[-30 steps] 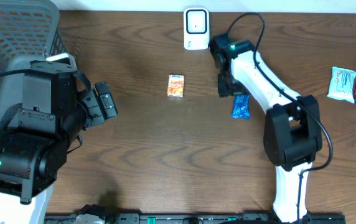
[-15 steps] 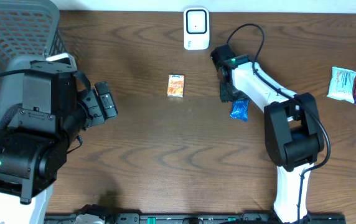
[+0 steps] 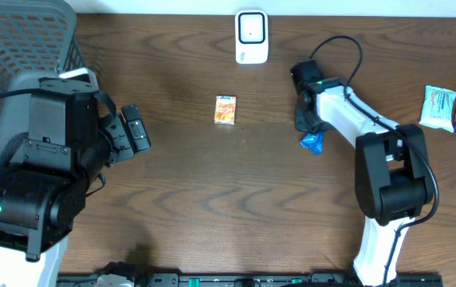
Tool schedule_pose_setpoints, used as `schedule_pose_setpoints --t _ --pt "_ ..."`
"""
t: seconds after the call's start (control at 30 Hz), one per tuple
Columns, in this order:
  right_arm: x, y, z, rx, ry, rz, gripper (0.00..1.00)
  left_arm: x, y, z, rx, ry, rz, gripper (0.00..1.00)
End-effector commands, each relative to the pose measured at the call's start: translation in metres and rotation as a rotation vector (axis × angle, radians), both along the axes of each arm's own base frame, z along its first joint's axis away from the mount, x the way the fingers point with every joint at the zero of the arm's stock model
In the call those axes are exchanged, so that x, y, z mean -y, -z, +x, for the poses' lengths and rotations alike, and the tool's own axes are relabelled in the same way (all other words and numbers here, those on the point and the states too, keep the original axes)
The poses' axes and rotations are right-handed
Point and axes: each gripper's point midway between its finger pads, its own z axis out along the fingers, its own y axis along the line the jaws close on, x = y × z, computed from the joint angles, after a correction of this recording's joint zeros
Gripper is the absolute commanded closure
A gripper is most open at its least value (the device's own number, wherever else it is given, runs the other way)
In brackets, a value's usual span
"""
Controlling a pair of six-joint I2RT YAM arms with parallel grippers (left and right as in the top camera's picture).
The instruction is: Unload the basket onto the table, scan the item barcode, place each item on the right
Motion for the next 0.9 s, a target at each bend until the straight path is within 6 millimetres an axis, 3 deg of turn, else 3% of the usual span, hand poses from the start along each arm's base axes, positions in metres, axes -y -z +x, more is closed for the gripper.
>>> schedule_pose_setpoints --t 0.0,0.07,0.17,0.23,0.33,0.47,0.53,0.67,0.77,0.83,0.87 --pt "-0.006 0.046 -0.039 -0.214 0.023 0.143 0.99 -0.003 -0.001 0.0 0.005 -0.004 0.017 0.02" --pt "-0.033 0.033 -0.029 -0.211 -0.037 0.297 0.99 -0.003 -0.001 0.0 0.005 -0.004 0.017 0.02" --pt "-0.086 -0.008 -0.011 -0.184 -0.174 0.604 0.99 -0.003 -0.001 0.0 0.005 -0.004 0.017 0.02" --pt "-0.127 -0.052 0.0 -0.154 -0.283 0.859 0.99 -0.003 -0.001 0.0 0.005 -0.004 0.017 0.02" --pt "-0.162 -0.094 0.003 -0.115 -0.382 1.113 0.99 -0.003 -0.001 0.0 0.005 -0.004 0.017 0.02" --pt "-0.19 -0.143 -0.004 -0.077 -0.512 1.448 0.99 -0.003 -0.001 0.0 0.005 -0.004 0.017 0.02" --pt "-0.187 -0.143 -0.004 -0.075 -0.508 1.477 0.99 -0.003 -0.001 0.0 0.005 -0.004 0.017 0.02" --pt "-0.169 -0.116 -0.004 -0.106 -0.378 1.475 0.99 -0.003 -0.001 0.0 0.005 -0.004 0.017 0.02" --pt "-0.137 -0.079 -0.002 -0.123 -0.166 1.462 0.99 -0.003 -0.001 0.0 0.005 -0.004 0.017 0.02" --pt "-0.121 -0.066 -0.002 -0.11 -0.105 1.463 0.98 -0.003 -0.001 0.0 0.005 -0.004 0.017 0.02" --pt "-0.106 -0.055 -0.002 -0.099 -0.057 1.439 0.84 -0.003 -0.001 0.0 0.005 -0.004 0.017 0.02"
